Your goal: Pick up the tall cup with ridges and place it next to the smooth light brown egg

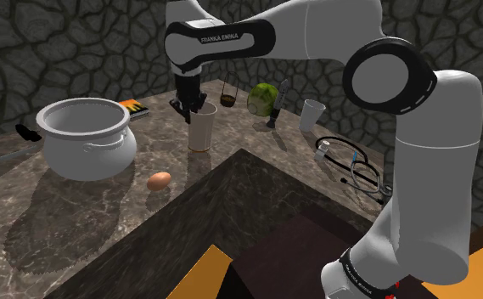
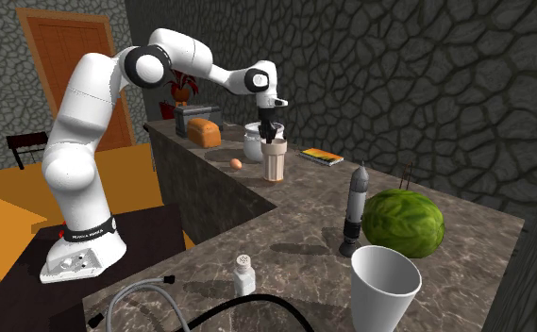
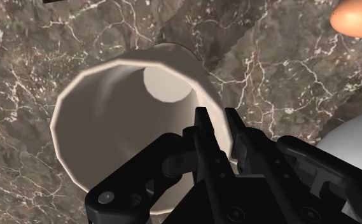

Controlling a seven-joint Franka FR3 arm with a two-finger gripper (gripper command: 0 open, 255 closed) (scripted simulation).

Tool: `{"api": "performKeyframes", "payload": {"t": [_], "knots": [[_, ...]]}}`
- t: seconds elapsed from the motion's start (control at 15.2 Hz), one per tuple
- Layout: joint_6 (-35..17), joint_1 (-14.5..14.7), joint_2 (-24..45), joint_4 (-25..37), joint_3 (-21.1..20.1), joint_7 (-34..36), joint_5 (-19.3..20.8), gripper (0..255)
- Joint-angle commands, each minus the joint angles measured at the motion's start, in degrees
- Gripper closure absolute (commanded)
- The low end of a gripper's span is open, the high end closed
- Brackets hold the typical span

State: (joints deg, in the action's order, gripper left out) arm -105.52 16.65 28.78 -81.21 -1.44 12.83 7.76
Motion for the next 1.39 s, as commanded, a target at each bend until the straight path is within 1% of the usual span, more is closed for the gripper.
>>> {"api": "performKeyframes", "payload": {"t": [0.0,0.53,0.59,0.92,1.19,1.32], "knots": [[-1.5,-0.1,0.2,-1.3,0.0,0.1,0.1,255],[-1.5,-0.1,0.2,-1.3,0.0,0.1,0.1,255],[-1.5,-0.1,0.2,-1.3,0.0,0.1,0.1,0],[-1.5,-0.1,0.2,-1.3,0.0,0.1,0.1,0],[5.6,0.5,-0.1,5.5,-0.1,-0.2,-0.1,0],[5.6,0.5,-0.1,5.5,-0.1,-0.2,-0.1,0]]}}
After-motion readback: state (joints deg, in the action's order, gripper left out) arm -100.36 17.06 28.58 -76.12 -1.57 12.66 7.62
